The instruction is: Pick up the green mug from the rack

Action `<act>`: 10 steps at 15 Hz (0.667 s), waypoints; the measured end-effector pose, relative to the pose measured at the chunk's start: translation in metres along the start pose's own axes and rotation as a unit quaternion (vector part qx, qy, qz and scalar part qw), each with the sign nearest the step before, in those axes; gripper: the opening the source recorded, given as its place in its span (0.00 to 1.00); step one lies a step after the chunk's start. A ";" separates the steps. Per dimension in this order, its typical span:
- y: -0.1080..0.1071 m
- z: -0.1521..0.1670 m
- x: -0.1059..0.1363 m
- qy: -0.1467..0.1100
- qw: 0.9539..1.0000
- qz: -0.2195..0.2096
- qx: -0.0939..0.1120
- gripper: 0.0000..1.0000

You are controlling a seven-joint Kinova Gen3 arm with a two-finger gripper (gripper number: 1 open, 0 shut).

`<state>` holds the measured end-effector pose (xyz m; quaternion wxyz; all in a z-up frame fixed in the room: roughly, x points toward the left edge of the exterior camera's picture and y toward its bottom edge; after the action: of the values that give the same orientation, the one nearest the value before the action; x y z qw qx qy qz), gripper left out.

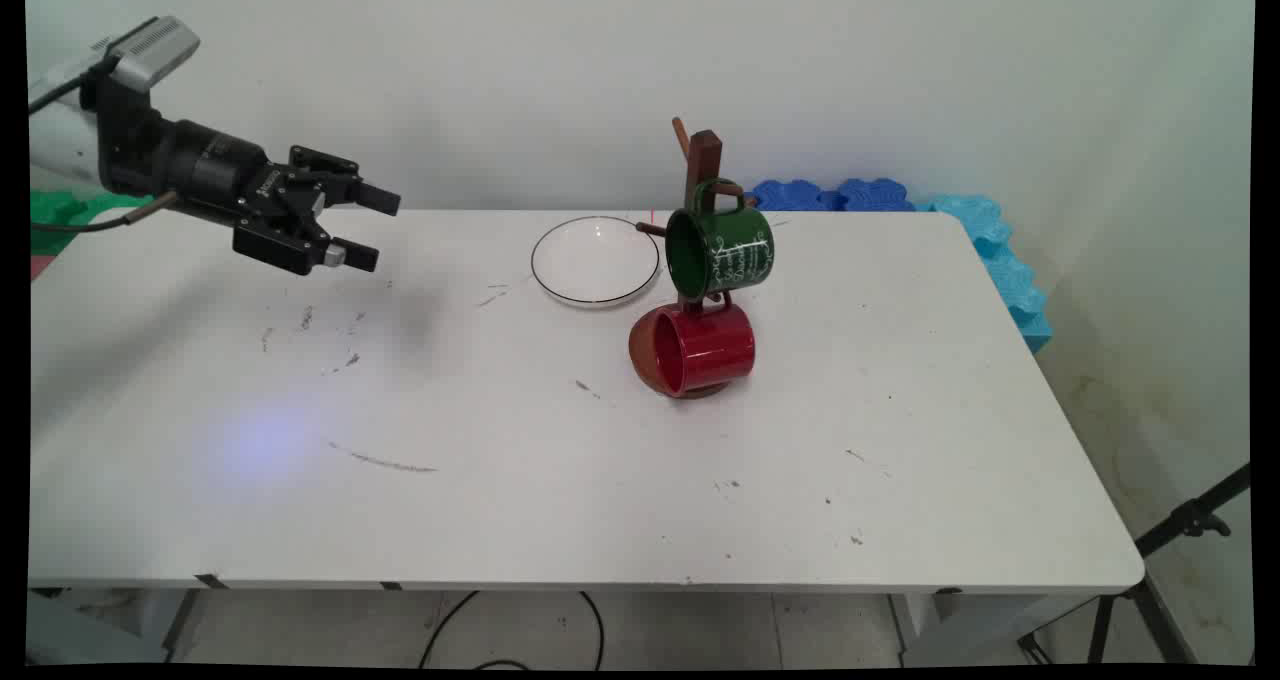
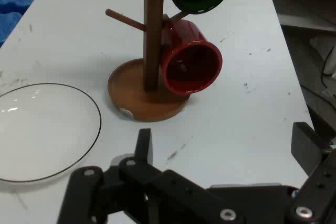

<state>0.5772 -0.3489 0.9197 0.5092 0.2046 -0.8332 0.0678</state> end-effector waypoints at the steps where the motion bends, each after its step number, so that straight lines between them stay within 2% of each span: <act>1: 0.001 0.001 0.001 0.002 1.000 -0.001 0.000 1.00; 10: 0.016 0.020 0.017 0.019 1.000 -0.015 0.004 1.00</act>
<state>0.5473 -0.3454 0.9265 0.5250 0.2175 -0.8201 0.0676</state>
